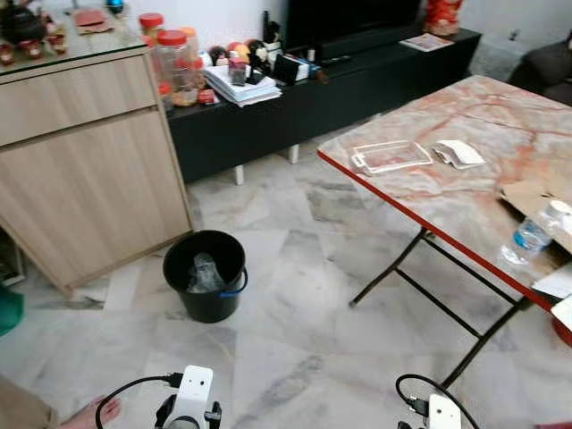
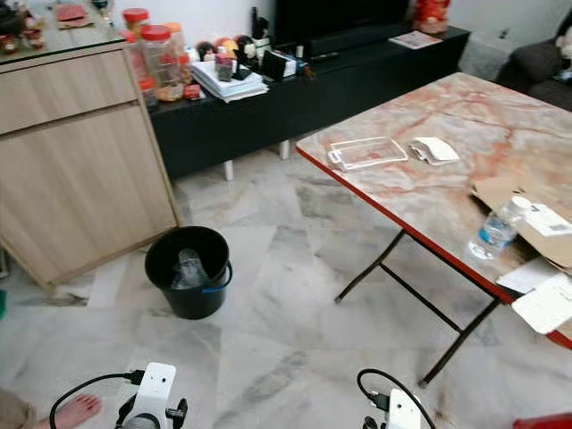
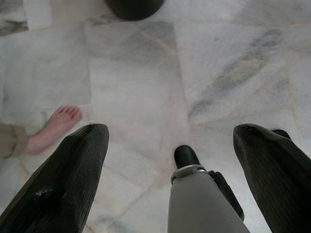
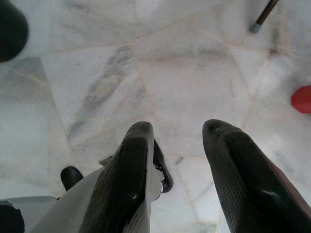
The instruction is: Picking trash to rubbish bin
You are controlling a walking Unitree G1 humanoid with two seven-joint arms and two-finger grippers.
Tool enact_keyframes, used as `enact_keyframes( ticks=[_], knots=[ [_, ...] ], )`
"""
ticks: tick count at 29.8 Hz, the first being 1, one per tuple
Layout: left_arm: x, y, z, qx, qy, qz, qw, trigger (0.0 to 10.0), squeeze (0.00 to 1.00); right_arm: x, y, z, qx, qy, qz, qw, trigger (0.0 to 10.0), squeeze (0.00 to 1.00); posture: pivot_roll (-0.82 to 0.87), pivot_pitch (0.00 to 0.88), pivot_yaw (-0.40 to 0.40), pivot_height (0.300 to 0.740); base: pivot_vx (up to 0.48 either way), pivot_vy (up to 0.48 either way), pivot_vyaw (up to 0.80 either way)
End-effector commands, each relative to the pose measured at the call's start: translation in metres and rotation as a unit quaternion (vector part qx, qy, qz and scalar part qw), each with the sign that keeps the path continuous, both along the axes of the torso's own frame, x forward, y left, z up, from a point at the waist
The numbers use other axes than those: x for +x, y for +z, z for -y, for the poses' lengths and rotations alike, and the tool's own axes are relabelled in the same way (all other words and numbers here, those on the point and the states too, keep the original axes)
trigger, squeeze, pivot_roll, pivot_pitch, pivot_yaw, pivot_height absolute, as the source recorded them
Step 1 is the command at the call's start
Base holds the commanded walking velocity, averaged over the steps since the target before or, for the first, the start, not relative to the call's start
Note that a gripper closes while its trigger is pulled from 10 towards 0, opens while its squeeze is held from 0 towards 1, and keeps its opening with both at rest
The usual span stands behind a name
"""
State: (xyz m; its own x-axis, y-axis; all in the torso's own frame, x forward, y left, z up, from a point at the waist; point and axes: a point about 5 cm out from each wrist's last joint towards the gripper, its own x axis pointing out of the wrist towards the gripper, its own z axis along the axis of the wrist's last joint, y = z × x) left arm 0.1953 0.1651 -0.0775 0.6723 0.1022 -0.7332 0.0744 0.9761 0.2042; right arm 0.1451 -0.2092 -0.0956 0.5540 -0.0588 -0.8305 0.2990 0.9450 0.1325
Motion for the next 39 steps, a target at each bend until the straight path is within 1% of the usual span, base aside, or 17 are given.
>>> enact_keyframes(
  ticks=[1,10,15,18,27,33,39],
  knots=[
    [-0.0039,-0.0024,0.0007,0.003,-0.002,-0.010,1.000,10.0,0.00,-0.0004,-0.0001,0.0011,-0.003,0.003,-0.004,1.000,10.0,0.00,-0.06,0.016,-0.055,0.740,0.000,0.000,-0.78],
    [-0.0040,-0.0025,0.0009,0.004,-0.003,-0.011,1.000,10.0,0.00,-0.0005,-0.0001,0.0013,-0.005,0.004,-0.005,1.000,10.0,0.00,-0.06,0.014,-0.053,0.740,0.000,0.000,-0.78],
    [-0.0043,-0.0027,0.0005,0.009,-0.006,-0.014,1.000,10.0,0.00,-0.0008,-0.0002,0.0015,-0.007,0.004,-0.006,1.000,10.0,0.00,-0.06,0.012,-0.053,0.740,0.000,0.000,-0.78],
    [-0.0056,-0.0036,-0.0006,0.020,-0.020,-0.021,0.999,10.0,0.00,-0.0010,-0.0004,0.0010,-0.006,0.005,-0.006,1.000,10.0,0.00,-0.06,0.007,-0.051,0.740,0.000,0.000,-0.78],
    [-0.0056,-0.0038,-0.0002,0.023,-0.024,-0.024,0.999,10.0,0.00,-0.0010,-0.0004,0.0008,-0.006,0.007,-0.006,1.000,10.0,0.00,-0.06,0.000,-0.049,0.740,0.000,0.000,-0.78],
    [-0.0056,-0.0040,0.0004,0.024,-0.022,-0.026,0.999,10.0,0.00,-0.0007,-0.0002,0.0012,-0.007,0.007,-0.005,1.000,10.0,0.00,-0.06,0.005,-0.053,0.740,0.000,-0.324,-0.78],
    [-0.0066,-0.0044,-0.0002,0.022,-0.016,-0.027,0.999,10.0,0.00,-0.0005,-0.0001,0.0014,-0.007,0.007,-0.005,1.000,10.0,0.00,-0.06,0.008,-0.056,0.740,0.000,0.000,-0.78]
  ],
)
